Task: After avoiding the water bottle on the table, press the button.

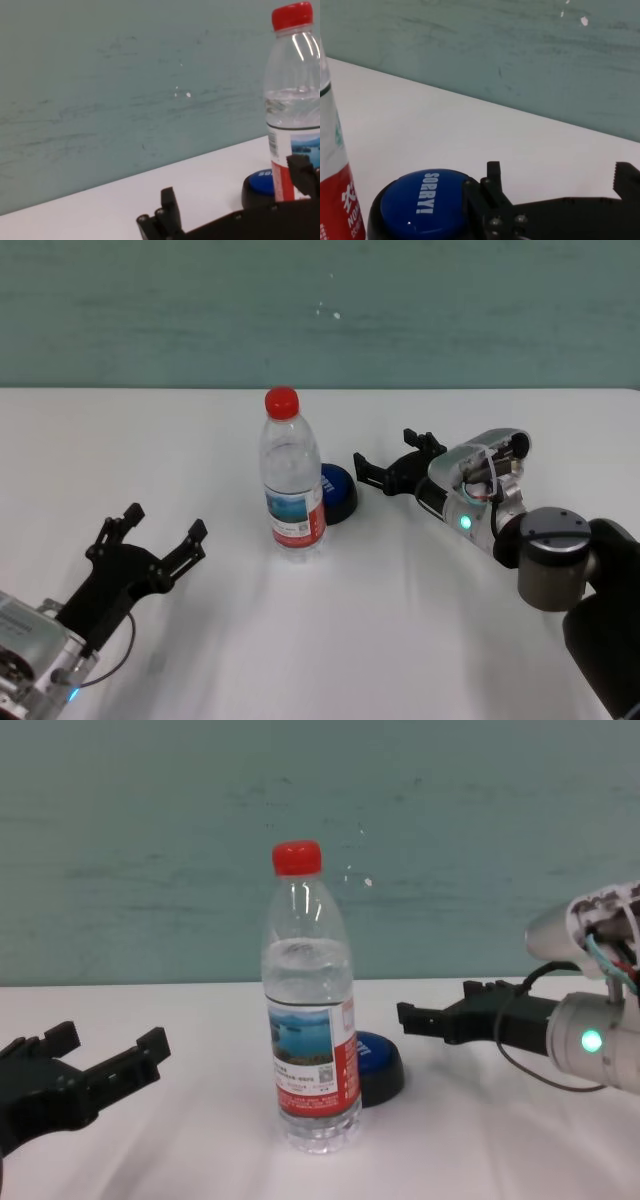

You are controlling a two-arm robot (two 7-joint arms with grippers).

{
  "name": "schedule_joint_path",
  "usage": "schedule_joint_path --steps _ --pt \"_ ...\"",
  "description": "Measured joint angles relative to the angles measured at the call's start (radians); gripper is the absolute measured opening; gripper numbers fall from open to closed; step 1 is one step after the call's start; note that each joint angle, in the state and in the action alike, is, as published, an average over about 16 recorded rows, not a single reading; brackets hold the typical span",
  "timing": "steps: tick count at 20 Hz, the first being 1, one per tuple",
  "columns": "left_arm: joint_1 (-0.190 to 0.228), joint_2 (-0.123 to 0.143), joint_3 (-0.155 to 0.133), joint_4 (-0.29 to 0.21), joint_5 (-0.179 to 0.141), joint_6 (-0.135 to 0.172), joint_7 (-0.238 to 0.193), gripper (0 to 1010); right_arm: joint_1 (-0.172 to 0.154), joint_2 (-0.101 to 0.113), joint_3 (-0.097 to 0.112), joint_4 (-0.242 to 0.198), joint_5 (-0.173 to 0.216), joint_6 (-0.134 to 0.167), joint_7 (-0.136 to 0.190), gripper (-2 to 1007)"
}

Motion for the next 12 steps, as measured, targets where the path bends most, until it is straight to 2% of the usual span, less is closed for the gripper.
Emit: schedule_joint_path --steps 12 --pt "0.000 0.000 0.000 0.000 0.000 0.000 0.000 1010 -0.116 0.016 0.032 -0.152 -0.014 0.007 -0.059 1004"
